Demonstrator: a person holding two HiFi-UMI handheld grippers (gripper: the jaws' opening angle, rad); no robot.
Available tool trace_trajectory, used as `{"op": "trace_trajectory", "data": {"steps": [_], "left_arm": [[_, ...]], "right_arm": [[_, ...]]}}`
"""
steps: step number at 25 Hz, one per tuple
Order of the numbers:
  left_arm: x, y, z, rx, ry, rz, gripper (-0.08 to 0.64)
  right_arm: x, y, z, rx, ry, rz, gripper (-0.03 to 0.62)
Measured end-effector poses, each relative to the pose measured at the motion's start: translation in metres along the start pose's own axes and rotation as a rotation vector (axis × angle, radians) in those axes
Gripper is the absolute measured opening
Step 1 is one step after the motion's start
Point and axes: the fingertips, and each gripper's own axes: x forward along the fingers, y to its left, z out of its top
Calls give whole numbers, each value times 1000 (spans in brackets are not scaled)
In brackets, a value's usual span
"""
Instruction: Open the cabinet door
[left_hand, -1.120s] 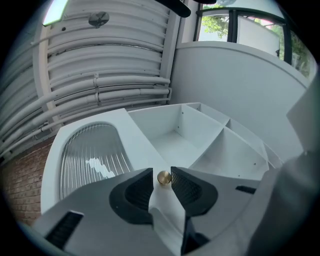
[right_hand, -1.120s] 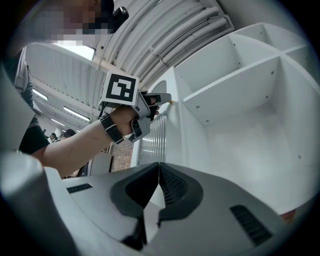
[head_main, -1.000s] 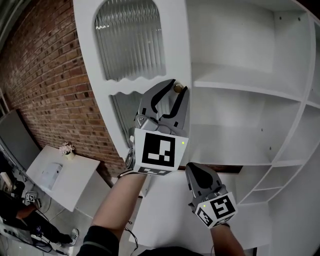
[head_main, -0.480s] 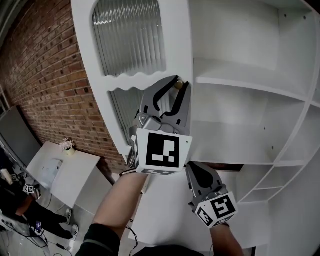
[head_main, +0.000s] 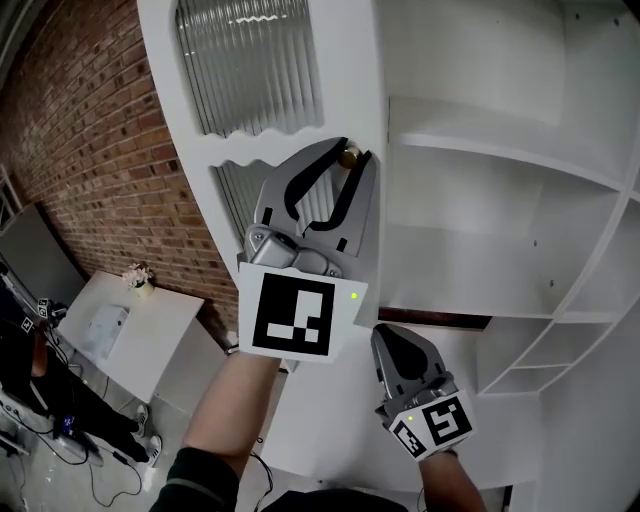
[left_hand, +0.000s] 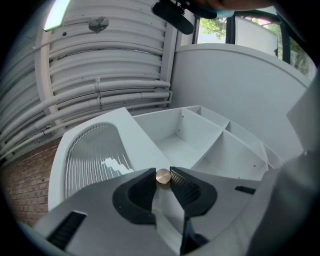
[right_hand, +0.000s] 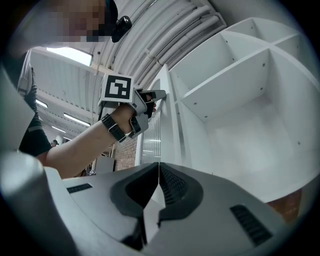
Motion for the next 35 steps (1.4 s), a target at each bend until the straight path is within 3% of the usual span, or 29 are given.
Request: {"op": "trace_trajectory", "data": {"steps": [9, 18, 21, 24, 30, 35], "left_arm": [[-22, 1, 12, -21, -3, -25, 89], [-55, 5, 32, -19, -21, -59, 81], [-68, 11, 40, -61, -41, -80, 80], [-80, 18, 38, -101, -53, -94, 80], [-129, 44, 47, -189, -90, -123, 81], [-160, 65, 50, -260, -96, -123, 87]], "right_arm": [[-3, 8, 1, 18, 1, -2, 5], [-23, 24, 21, -24, -32, -94, 6], [-25, 39, 25, -35, -29, -111, 12], [-21, 52, 22, -38, -26, -113, 98], [-28, 107, 22, -56, -16, -139, 100], [-21, 146, 17, -66, 24, -106, 104]]}}
